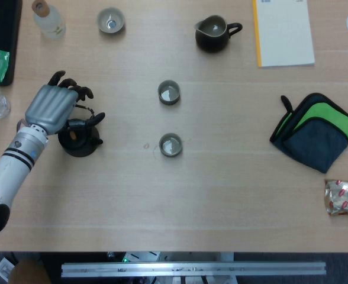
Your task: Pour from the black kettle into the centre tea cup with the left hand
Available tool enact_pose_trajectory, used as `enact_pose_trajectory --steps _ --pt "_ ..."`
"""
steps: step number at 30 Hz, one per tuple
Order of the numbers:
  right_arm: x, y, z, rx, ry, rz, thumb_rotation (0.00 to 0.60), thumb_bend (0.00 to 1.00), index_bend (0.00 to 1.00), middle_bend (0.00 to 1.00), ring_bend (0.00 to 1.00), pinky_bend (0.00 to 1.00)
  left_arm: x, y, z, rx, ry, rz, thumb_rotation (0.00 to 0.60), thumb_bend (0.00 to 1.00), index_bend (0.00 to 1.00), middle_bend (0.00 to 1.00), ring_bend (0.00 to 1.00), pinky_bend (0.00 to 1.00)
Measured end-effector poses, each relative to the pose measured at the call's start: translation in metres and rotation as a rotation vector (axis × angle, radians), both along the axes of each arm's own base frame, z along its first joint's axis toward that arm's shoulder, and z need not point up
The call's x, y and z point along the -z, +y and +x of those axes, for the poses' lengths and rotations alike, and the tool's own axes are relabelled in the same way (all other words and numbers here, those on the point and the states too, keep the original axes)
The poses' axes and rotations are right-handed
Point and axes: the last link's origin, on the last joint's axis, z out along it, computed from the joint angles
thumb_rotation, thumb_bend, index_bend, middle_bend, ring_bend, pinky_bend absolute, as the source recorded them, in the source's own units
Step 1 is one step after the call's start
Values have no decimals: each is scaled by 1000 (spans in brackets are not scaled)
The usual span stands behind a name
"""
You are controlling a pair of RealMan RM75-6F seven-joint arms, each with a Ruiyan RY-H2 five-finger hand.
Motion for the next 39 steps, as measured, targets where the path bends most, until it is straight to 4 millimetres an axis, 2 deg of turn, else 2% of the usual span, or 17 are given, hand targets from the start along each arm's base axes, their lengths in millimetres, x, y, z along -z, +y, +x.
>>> enact_pose_trajectory --steps 7,19,24,30,39 --pt "0 1 -3 11 -2 -1 600 60 83 216 113 197 8 1 -6 -22 41 -11 0 161 327 386 230 3" --pt "0 2 -7 16 -11 -8 600 59 83 216 113 197 14 0 -6 -26 35 -17 0 161 379 439 274 3" --pt "-1 2 -8 16 -13 -13 600 60 83 216 113 197 7 0 -2 -15 23 8 0 161 407 487 312 3" --pt "-1 3 -7 10 -19 -18 600 60 83 216 113 197 -9 -6 -2 -3 19 42 0 161 420 495 314 3" --pt "-2 3 -6 5 -24 -20 600 60 84 216 113 197 -31 -36 -11 -27 6 73 0 161 420 498 316 3"
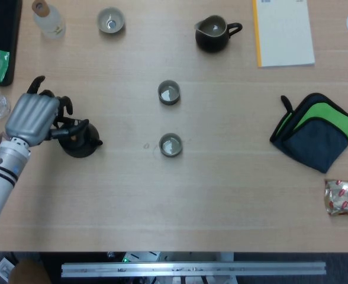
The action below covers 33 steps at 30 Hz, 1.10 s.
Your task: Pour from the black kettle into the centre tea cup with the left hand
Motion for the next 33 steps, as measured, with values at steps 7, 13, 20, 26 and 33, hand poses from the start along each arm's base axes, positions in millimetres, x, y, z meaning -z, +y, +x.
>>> enact_pose_trajectory --steps 7,13,20,26,33 --pt "-1 1 1 -4 -1 -3 600 60 84 216 113 197 -11 -27 -8 -32 -13 32 3 161 420 499 317 3" --pt "-2 2 0 -4 -5 -8 600 60 84 216 113 197 -12 -39 -9 -34 -24 48 53 161 418 486 316 3" --pt "-4 5 -2 0 -8 -13 600 60 84 216 113 197 -12 -47 -2 24 -59 73 169 161 413 456 315 3" --pt "-3 6 -3 4 -9 -11 600 59 84 216 113 197 -5 -58 4 37 -64 51 209 161 427 462 321 3" --pt "-3 5 -4 10 -4 -6 600 59 85 216 113 197 10 -64 7 20 -71 34 211 161 430 467 327 3"
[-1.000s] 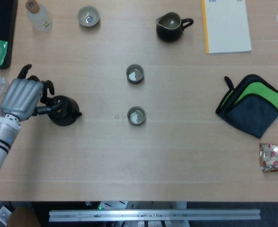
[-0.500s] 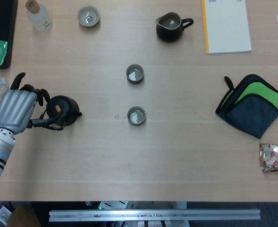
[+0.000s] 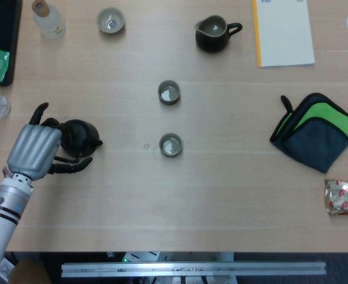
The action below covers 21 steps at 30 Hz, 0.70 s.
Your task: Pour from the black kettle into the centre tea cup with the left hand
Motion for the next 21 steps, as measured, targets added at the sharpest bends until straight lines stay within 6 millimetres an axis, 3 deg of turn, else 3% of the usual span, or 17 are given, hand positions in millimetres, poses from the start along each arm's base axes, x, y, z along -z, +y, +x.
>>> enact_pose_trajectory --steps 10,21 --pt "3 -3 -1 10 4 8 600 59 86 216 113 197 14 -4 -11 -55 37 -30 211 161 439 479 328 3" --pt "4 -6 -2 6 0 10 600 60 86 216 113 197 15 -8 -14 -74 38 -26 211 161 439 486 332 3"
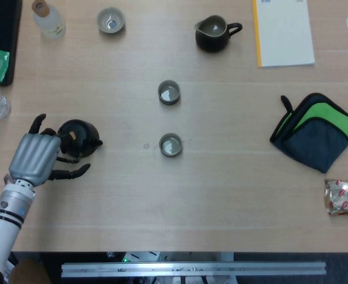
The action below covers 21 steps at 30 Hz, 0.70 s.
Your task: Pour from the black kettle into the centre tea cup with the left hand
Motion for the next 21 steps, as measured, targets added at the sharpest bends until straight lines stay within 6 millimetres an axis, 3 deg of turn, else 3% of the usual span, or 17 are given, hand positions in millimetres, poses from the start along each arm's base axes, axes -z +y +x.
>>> enact_pose_trajectory --steps 21 --pt "-3 2 -1 -11 -10 -7 600 60 86 216 113 197 6 -6 -2 -14 3 -7 214 161 445 493 334 3"
